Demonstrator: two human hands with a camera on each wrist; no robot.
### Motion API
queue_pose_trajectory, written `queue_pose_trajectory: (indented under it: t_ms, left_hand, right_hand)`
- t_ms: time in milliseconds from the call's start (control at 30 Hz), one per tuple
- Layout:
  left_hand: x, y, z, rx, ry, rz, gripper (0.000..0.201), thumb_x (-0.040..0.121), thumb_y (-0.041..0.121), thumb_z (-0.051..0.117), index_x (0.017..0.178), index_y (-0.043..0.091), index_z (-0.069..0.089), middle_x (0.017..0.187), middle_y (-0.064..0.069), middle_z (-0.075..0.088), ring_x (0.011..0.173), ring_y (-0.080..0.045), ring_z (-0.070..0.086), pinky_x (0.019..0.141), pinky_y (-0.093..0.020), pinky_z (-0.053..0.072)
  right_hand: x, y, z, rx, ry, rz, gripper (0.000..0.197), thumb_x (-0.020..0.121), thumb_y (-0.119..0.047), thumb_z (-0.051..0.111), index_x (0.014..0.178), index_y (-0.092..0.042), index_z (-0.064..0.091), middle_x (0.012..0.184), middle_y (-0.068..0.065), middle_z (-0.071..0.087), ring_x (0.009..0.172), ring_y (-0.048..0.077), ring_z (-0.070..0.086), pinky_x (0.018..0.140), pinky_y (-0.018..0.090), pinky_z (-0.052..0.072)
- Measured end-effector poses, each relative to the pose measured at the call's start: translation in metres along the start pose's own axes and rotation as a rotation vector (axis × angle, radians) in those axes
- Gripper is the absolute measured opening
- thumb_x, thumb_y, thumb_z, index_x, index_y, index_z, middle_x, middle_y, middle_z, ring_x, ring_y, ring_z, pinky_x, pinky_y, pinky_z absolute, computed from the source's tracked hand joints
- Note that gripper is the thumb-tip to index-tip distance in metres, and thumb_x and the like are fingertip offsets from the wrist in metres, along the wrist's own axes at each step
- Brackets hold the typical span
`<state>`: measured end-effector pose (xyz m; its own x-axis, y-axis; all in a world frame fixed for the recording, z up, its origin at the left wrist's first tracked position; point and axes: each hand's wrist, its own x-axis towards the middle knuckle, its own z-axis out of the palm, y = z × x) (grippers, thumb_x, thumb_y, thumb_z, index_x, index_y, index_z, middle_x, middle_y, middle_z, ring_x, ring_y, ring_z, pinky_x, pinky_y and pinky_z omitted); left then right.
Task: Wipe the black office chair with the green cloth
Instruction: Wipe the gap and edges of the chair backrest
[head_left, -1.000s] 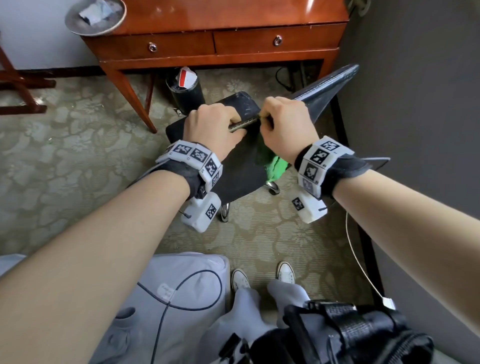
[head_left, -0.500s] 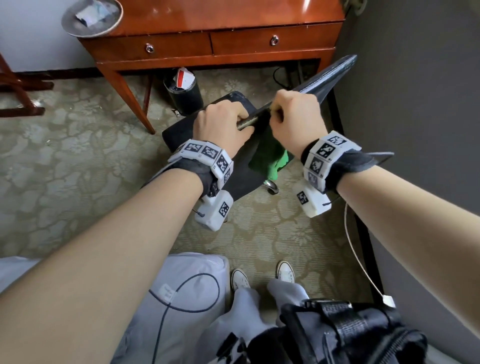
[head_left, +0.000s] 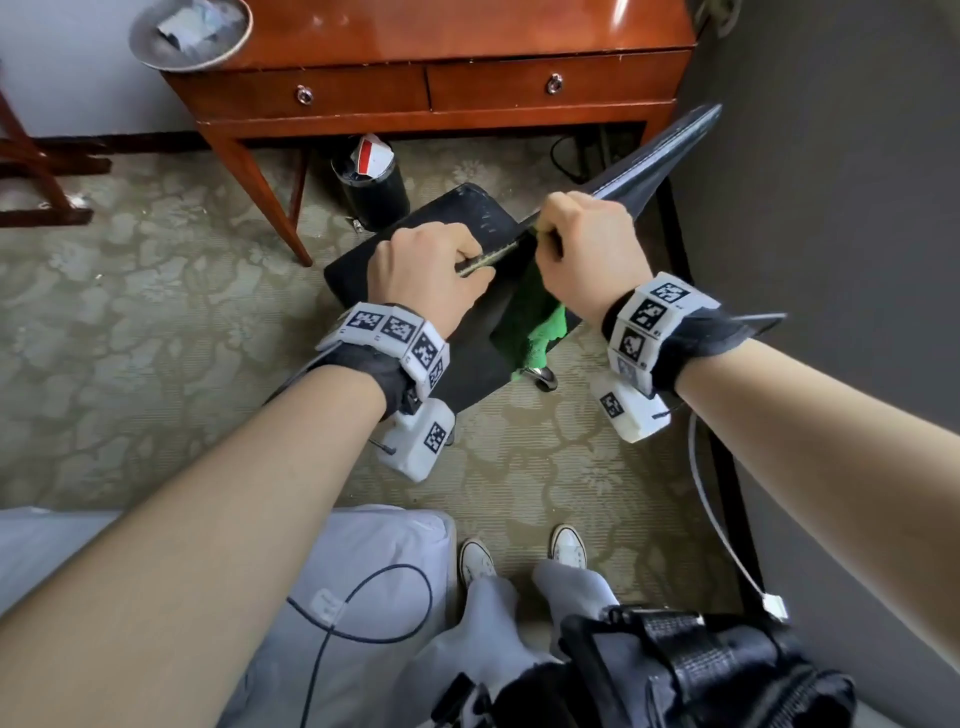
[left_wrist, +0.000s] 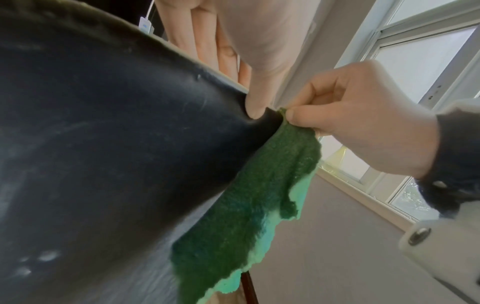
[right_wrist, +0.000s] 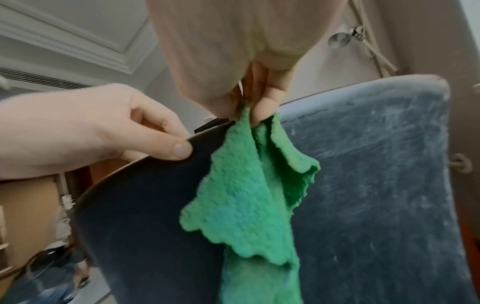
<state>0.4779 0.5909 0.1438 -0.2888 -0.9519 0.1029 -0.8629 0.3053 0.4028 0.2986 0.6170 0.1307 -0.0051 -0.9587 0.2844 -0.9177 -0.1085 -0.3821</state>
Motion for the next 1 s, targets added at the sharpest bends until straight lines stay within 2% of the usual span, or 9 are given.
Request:
queue_pose_trajectory:
  t_ms: [133, 233, 333, 433, 500, 567, 667, 800, 1000]
  left_hand:
    - [0.002, 0.011, 0.001, 0.010, -0.024, -0.010, 0.025, 0.086, 0.043, 0.070, 0.106, 0.030, 0.073, 0.104, 0.006, 0.073, 0.102, -0.024, 0.065, 0.086, -0.039, 0.051]
    - [0.002, 0.015, 0.002, 0.040, -0.034, 0.008, 0.027, 0.088, 0.042, 0.067, 0.112, 0.031, 0.072, 0.108, 0.005, 0.072, 0.105, -0.026, 0.063, 0.083, -0.036, 0.050]
    - [-0.001, 0.015, 0.004, 0.002, -0.019, 0.015, 0.027, 0.087, 0.043, 0.068, 0.111, 0.032, 0.071, 0.108, 0.006, 0.072, 0.104, -0.025, 0.065, 0.084, -0.038, 0.051]
    - [-0.006, 0.000, 0.006, -0.038, -0.004, 0.028, 0.029, 0.083, 0.048, 0.071, 0.108, 0.032, 0.071, 0.105, 0.008, 0.070, 0.098, -0.021, 0.068, 0.083, -0.041, 0.053]
    - [-0.011, -0.011, 0.007, -0.041, 0.012, 0.015, 0.032, 0.082, 0.051, 0.072, 0.107, 0.031, 0.071, 0.103, 0.006, 0.070, 0.094, -0.021, 0.068, 0.082, -0.042, 0.054]
    - [-0.015, -0.014, 0.009, -0.036, 0.021, -0.008, 0.031, 0.083, 0.050, 0.072, 0.106, 0.030, 0.073, 0.102, 0.005, 0.070, 0.094, -0.023, 0.066, 0.083, -0.040, 0.052]
    - [-0.016, -0.008, 0.012, -0.013, 0.036, -0.025, 0.025, 0.084, 0.048, 0.069, 0.102, 0.031, 0.073, 0.098, 0.004, 0.069, 0.092, -0.025, 0.065, 0.078, -0.036, 0.047]
    - [-0.013, -0.001, 0.013, 0.008, -0.001, -0.014, 0.023, 0.085, 0.048, 0.067, 0.100, 0.032, 0.073, 0.097, 0.004, 0.068, 0.093, -0.026, 0.064, 0.078, -0.038, 0.047]
    - [-0.005, 0.014, 0.017, 0.005, -0.027, -0.008, 0.027, 0.085, 0.050, 0.067, 0.103, 0.030, 0.072, 0.100, 0.004, 0.071, 0.099, -0.026, 0.064, 0.082, -0.038, 0.049]
  right_hand:
    - [0.000, -0.001, 0.002, -0.013, 0.046, 0.075, 0.008, 0.081, -0.008, 0.049, 0.085, -0.006, 0.056, 0.084, 0.013, 0.061, 0.074, 0.035, 0.057, 0.066, 0.039, 0.047]
    - [-0.009, -0.017, 0.008, 0.038, 0.001, 0.000, 0.006, 0.081, -0.006, 0.050, 0.082, -0.005, 0.056, 0.081, 0.013, 0.059, 0.069, 0.036, 0.056, 0.062, 0.042, 0.048]
    - [-0.007, -0.010, 0.001, 0.017, -0.036, -0.040, 0.006, 0.081, -0.006, 0.050, 0.080, -0.005, 0.055, 0.080, 0.012, 0.059, 0.068, 0.035, 0.056, 0.061, 0.043, 0.050]
    - [0.003, 0.010, -0.010, -0.027, -0.004, 0.050, 0.007, 0.079, -0.006, 0.048, 0.080, -0.009, 0.055, 0.082, 0.011, 0.062, 0.075, 0.034, 0.058, 0.068, 0.040, 0.049]
    - [0.007, 0.018, -0.012, -0.032, 0.027, 0.098, 0.009, 0.076, -0.006, 0.047, 0.079, -0.009, 0.055, 0.082, 0.011, 0.063, 0.076, 0.034, 0.058, 0.067, 0.039, 0.049]
    - [0.005, 0.015, -0.011, -0.044, 0.012, 0.072, 0.007, 0.076, -0.007, 0.046, 0.079, -0.010, 0.052, 0.082, 0.012, 0.061, 0.074, 0.035, 0.057, 0.066, 0.041, 0.049]
    - [-0.003, -0.005, -0.002, -0.019, -0.050, -0.028, 0.006, 0.081, -0.008, 0.048, 0.082, -0.008, 0.054, 0.083, 0.013, 0.060, 0.073, 0.036, 0.057, 0.066, 0.044, 0.049]
    - [-0.010, -0.017, 0.001, -0.022, -0.108, -0.114, 0.011, 0.086, -0.009, 0.048, 0.084, -0.005, 0.058, 0.084, 0.013, 0.061, 0.070, 0.036, 0.058, 0.064, 0.044, 0.051]
    - [0.000, 0.012, -0.009, -0.036, -0.017, -0.005, 0.009, 0.080, -0.006, 0.048, 0.084, -0.007, 0.057, 0.082, 0.013, 0.060, 0.072, 0.035, 0.057, 0.062, 0.037, 0.045]
